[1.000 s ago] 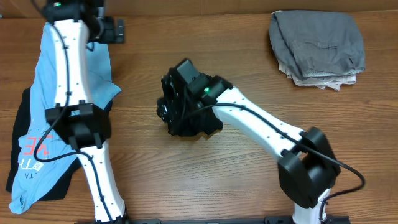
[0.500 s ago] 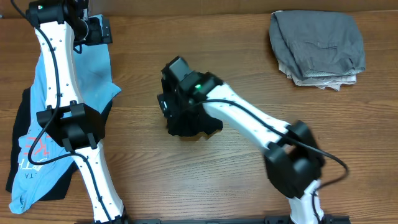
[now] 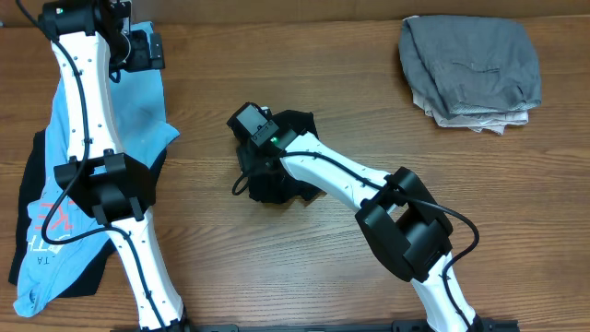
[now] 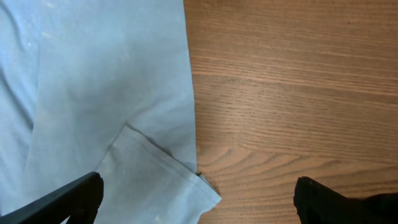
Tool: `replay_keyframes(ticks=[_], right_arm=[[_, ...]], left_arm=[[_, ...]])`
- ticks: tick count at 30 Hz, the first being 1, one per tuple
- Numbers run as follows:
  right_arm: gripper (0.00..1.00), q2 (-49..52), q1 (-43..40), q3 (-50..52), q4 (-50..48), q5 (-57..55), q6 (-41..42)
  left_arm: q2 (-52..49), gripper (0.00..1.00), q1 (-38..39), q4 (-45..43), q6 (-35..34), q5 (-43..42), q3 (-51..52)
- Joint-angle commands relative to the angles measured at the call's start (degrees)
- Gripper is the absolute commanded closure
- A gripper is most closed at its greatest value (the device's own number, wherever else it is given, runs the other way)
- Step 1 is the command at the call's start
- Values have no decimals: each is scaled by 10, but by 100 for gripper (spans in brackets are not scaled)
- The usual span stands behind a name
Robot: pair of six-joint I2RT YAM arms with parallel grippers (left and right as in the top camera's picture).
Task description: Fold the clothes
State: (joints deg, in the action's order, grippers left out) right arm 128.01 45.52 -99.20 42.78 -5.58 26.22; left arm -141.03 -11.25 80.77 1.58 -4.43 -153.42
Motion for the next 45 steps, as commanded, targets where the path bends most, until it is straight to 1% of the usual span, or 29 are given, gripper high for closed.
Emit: replay_keyframes(ticks=[1,3,6,9,11,14,16,18,19,23,26,27,28,30,31,35,38,43,45], right_arm=[[47,25,-3,3,41,-37,58],[53,25,-12,-5,62,-41,58],[53,25,-26,-27,93,-47,46],[53,25,-43,-57,144,-64,12],[52,25,-56,-70,179,-80,-10],[49,25,-77,-73,217,-105,-14],[44,26,-96,-73,231,-104,-25],[43,26,-118,-73,234,-101,-25],[42,26,-130,-73,233,-92,-30],[31,26,-173,-73,229,-2,-53],[29,26,-186,-73,229,95,-52],[29,26,-186,-73,227,116,-44],[29,26,-186,-73,226,121,-19],[31,28,-177,-73,221,118,29],[33,29,-170,-73,217,111,48],[44,38,-146,-73,211,52,107],[45,41,-131,-69,219,4,144],[46,50,-123,-69,230,-22,147],[49,56,-123,-69,231,-21,145]], left_arm=[[2,0,-1,6,-5,5,-9],[2,0,-1,11,-5,5,-9],[2,0,-1,15,-5,5,-9],[2,0,-1,17,-5,4,-9],[1,0,-1,17,-5,3,-9],[2,0,0,17,-5,3,-9],[1,0,0,17,-5,3,-9],[1,0,0,17,-5,3,-9],[2,0,0,18,-5,3,-9],[1,0,0,20,-5,3,-9],[2,0,0,21,-5,3,-9],[1,0,0,21,-5,3,-9],[1,0,0,21,-5,3,-9],[1,0,0,21,-5,3,-9],[1,0,0,21,-5,3,-9],[1,0,0,22,-5,3,-9],[1,0,0,24,-5,3,-9],[1,0,0,30,-5,2,-9],[1,0,0,31,-5,-2,-9]])
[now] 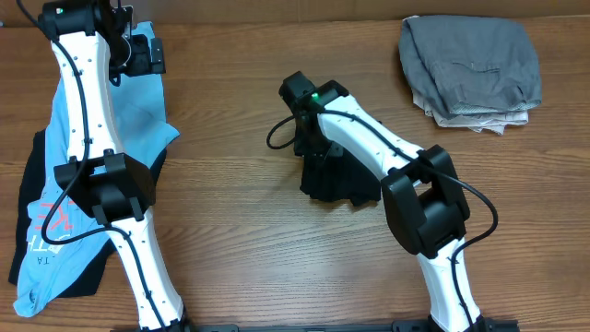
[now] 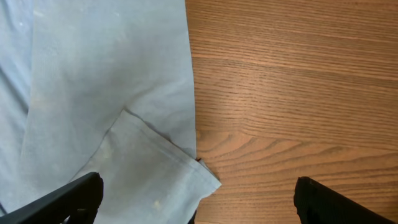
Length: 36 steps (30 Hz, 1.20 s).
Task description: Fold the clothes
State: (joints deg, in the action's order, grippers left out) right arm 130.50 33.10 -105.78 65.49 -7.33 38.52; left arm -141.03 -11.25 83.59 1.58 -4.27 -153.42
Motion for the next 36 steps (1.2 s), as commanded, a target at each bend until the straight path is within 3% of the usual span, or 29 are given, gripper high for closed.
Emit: replay_keyframes(ticks=[1,7,10,11,17,30,36], right_arm=[[53,34,2,-3,5,-3,20],[67,42,5,-3,7,-1,0],[93,42,7,-3,12,-1,-15],[96,42,7,-3,15,2,-15],[96,36,-3,-51,66,44,-40],[96,-33,-80,-376,290,32,-120],[96,-58,-146,-455,315,14,-131]], left_arm=[[1,0,0,3,-5,-3,-9],[1,0,0,4,-5,-3,-9],[1,0,0,6,-5,-3,-9],[1,0,0,6,-5,-3,-9],[1,0,0,6,-5,-3,-9],[1,0,0,6,-5,-3,-9],[1,0,0,6,-5,-3,-9]])
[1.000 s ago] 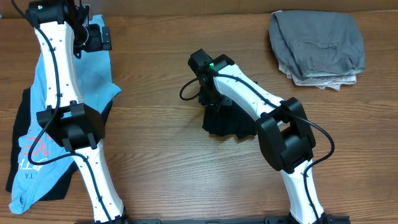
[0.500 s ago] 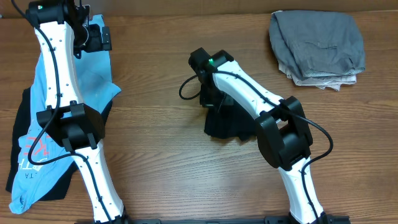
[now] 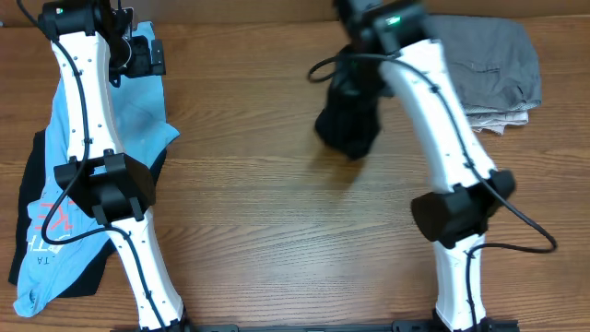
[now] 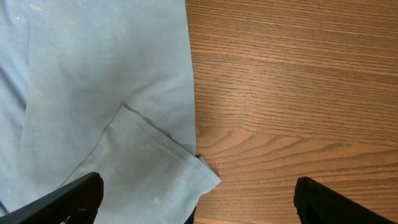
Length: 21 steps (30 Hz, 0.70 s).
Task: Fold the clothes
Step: 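Carry the black bundle right and place it on the grey pile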
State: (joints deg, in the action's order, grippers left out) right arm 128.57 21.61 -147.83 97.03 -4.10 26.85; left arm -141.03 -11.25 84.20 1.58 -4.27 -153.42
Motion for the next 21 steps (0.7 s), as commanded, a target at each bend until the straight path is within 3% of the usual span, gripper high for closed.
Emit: replay_keyframes(ticks=[1,12,17,21], right_arm=[[96,-44,-46,-44,0,-20,-19],[96,-59,-206,-98,-42,-199,-186],[96,-57,-238,-97,-120,-229,-281],[96,-41,-252,-91,-197,-229,-406]], left_arm=[[1,0,0,0,-5,-3,-9],[1,0,0,-5,-5,-3,-9],[1,0,0,-11,-6,-3,-9],[1,0,0,-20,-18,-12,-9]])
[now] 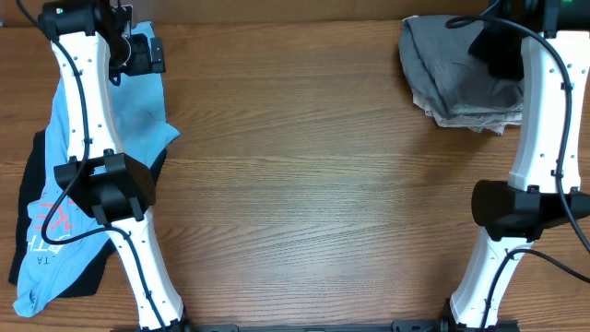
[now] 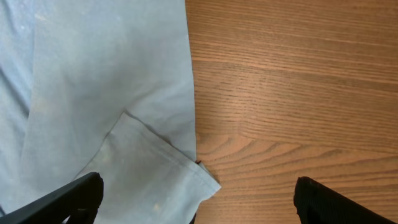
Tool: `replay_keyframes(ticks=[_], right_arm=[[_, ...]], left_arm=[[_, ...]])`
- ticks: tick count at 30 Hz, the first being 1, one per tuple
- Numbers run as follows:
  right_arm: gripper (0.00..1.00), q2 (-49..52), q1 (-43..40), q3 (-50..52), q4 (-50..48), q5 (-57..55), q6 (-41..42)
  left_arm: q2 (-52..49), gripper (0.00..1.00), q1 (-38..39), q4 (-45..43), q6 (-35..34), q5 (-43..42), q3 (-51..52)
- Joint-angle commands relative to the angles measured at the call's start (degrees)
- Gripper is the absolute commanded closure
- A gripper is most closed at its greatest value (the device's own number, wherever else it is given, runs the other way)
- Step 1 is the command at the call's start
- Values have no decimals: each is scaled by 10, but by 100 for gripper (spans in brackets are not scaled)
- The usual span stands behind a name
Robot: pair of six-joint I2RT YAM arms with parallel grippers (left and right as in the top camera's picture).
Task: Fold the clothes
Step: 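Carry the black bundle right and place it on the grey pile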
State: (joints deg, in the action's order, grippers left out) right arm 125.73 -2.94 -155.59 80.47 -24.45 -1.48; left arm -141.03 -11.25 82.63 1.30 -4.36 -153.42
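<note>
A light blue T-shirt (image 1: 138, 115) lies spread along the table's left side, and its sleeve hem (image 2: 155, 168) shows in the left wrist view. My left gripper (image 2: 199, 199) hovers open over that sleeve's edge at the far left (image 1: 138, 53); one finger is above cloth, the other above bare wood. A small black garment (image 1: 495, 48) hangs at the far right over a folded grey stack (image 1: 452, 65). My right gripper (image 1: 516, 23) is at the garment's top; the arm mostly hides its fingers.
A dark garment (image 1: 35, 161) lies under the blue shirt at the left edge. The wooden table (image 1: 313, 184) runs between the two arms. The right arm's white links (image 1: 544, 120) stand along the right side.
The right arm has moved the black garment from the table's far middle to the far right, over the grey stack. The left gripper and the blue shirt have not moved.
The right gripper was down on the bunched black garment at the table's middle. It then held it a little farther right, then hanging at the far middle, and now over the grey stack. The left gripper stayed open over the blue sleeve throughout.
</note>
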Motion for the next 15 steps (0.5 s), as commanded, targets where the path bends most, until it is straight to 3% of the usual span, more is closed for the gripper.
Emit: replay_keyframes(ticks=[1,7,15], right_arm=[[96,-7,-9,-7,-50,-27,-151],[96,37,-14,40,-154,-92,-259],[96,101,-14,88,-209,-111,-288]], left_arm=[[1,0,0,-8,-16,-18,-9],[1,0,0,-25,-17,-31,-9],[1,0,0,-41,-17,-31,-9]])
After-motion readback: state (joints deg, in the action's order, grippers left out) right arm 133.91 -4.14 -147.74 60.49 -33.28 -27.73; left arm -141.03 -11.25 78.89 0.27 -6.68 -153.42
